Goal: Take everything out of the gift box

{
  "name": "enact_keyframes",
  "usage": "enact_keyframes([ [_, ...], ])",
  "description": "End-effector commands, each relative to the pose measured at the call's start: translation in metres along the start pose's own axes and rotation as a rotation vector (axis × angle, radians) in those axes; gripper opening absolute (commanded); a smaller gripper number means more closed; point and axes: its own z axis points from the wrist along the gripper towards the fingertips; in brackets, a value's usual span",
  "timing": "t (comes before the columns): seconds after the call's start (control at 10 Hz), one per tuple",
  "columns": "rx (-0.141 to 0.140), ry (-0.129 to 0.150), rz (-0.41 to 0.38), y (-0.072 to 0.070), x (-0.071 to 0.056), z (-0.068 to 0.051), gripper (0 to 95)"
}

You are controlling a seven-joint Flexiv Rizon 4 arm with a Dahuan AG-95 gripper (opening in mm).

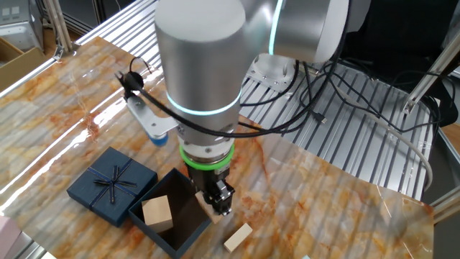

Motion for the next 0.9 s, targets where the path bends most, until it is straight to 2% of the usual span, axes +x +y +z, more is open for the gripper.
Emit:
enact_keyframes([
  [0.1,0.015,0.0,0.012,0.0019,-0.0028,0.0011,0.0],
  [0.2,0.029,-0.006,0.011,0.0019,-0.0028,0.0011,0.0],
  [0.4,0.04,0.001,-0.008,0.0019,-0.0028,0.0011,0.0],
  [0.5,0.054,-0.048,-0.042,0.0019,-0.0028,0.0011,0.0],
  [0.6,0.046,-0.068,-0.061,0.0019,-0.0028,0.0011,0.0],
  [0.9,0.048,-0.095,-0.104,0.0019,-0.0028,0.0011,0.0],
])
